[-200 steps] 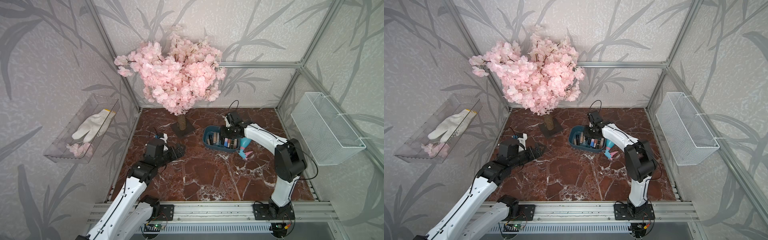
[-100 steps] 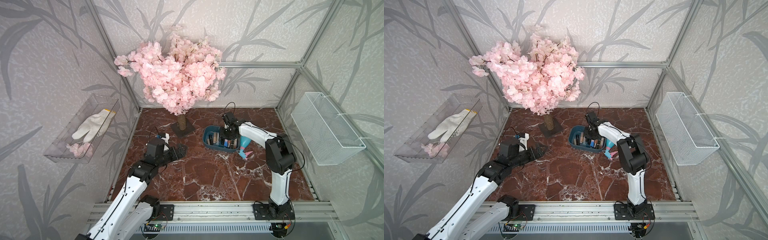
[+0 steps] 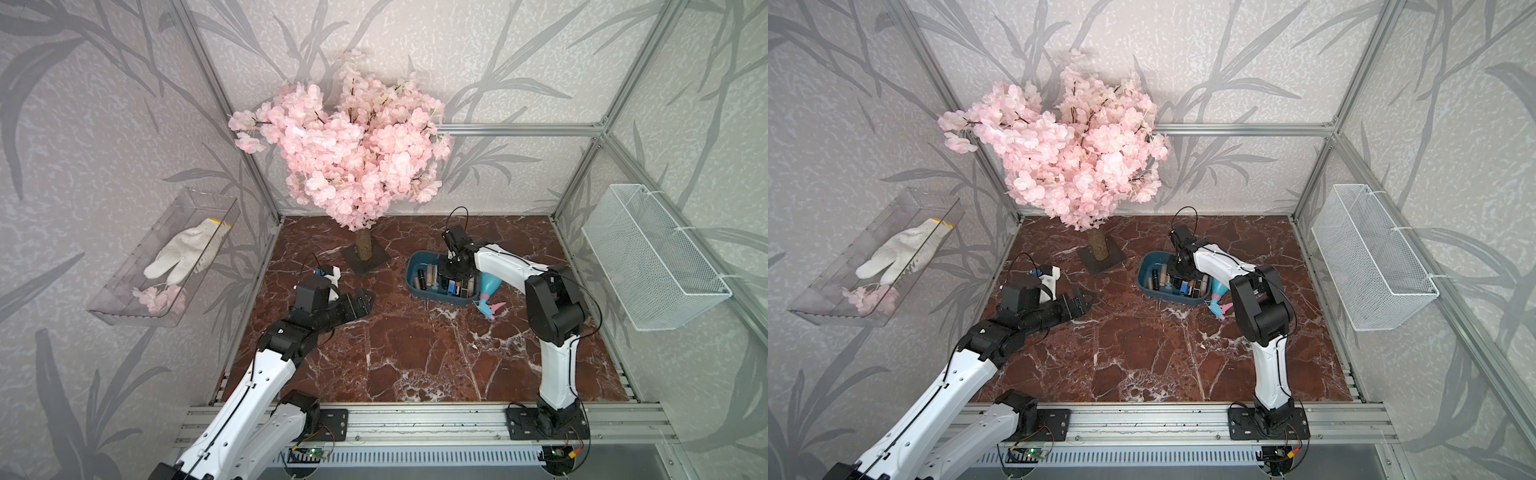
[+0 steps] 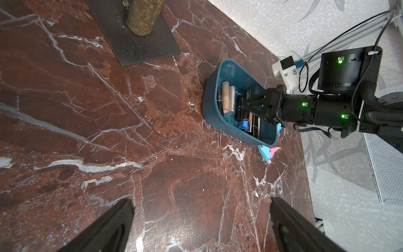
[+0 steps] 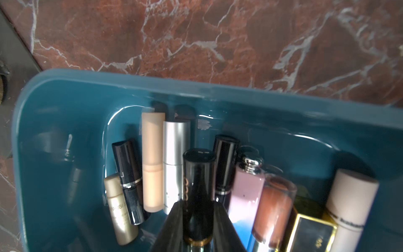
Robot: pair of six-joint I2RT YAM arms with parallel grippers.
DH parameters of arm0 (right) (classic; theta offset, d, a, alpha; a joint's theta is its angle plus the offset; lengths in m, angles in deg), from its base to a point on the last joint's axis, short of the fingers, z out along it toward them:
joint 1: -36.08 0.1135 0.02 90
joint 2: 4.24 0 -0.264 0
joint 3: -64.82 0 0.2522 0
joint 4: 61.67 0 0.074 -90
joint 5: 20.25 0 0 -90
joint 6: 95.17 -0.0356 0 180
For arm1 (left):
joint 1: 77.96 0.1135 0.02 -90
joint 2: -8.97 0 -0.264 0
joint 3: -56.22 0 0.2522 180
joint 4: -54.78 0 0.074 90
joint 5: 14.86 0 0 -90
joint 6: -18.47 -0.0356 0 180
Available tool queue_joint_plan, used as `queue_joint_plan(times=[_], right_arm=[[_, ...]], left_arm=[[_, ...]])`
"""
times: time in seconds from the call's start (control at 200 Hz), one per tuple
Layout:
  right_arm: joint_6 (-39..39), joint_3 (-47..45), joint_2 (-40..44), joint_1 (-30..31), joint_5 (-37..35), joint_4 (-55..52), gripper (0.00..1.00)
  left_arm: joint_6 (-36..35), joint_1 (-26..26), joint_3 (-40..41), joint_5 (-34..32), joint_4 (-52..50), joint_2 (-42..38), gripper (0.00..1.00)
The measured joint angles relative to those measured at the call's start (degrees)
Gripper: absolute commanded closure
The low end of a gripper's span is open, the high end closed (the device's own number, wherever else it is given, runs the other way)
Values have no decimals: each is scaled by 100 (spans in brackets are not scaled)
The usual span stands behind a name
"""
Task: Put the lipstick into the storage box
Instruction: Place the lipstick in the storage box.
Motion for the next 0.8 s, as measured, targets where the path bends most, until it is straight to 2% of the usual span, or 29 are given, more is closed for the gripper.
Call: queue_joint_plan(times=[0.8], right_arm=[[-31, 125, -195, 0, 61, -9, 71]], left_arm=[[-109, 0, 0, -107, -2, 0, 0]])
